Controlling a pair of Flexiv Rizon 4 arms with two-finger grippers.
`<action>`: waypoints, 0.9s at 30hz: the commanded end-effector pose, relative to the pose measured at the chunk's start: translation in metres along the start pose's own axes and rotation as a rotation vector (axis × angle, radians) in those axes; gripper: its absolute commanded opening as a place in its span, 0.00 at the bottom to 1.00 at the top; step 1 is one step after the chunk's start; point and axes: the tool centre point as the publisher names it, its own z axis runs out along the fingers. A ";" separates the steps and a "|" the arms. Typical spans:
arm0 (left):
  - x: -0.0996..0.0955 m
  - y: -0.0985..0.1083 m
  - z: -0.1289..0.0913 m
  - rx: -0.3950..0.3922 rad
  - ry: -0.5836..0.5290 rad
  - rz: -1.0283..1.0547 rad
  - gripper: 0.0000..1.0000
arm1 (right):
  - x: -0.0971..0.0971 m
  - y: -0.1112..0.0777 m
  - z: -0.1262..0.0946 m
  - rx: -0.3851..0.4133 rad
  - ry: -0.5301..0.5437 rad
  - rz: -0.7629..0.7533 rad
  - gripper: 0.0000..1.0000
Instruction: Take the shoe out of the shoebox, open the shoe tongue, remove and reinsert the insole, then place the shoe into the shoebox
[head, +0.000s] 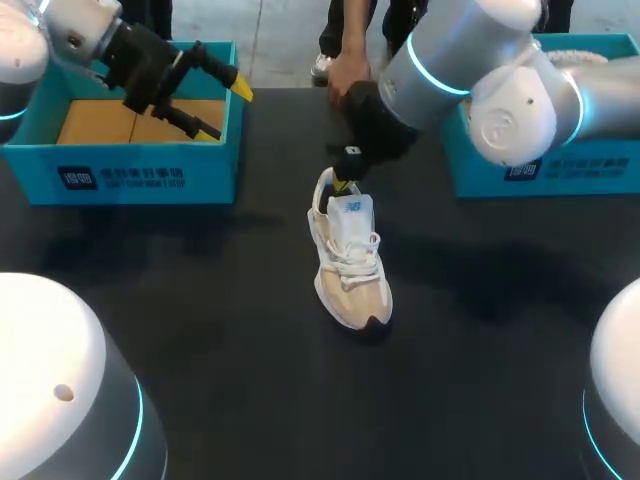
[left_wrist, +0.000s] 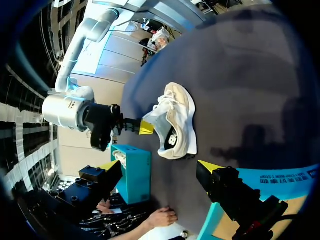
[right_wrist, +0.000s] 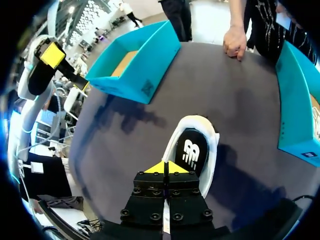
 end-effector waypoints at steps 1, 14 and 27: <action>0.001 0.001 -0.004 -0.004 0.034 -0.003 1.00 | 0.003 0.001 0.000 0.002 -0.133 0.002 0.00; 0.017 0.012 -0.036 -0.039 0.072 -0.004 1.00 | 0.003 0.004 0.005 -0.018 -0.164 0.032 0.00; 0.028 0.020 -0.055 -0.052 0.089 0.000 1.00 | -0.014 0.003 0.034 0.029 -0.240 0.120 0.00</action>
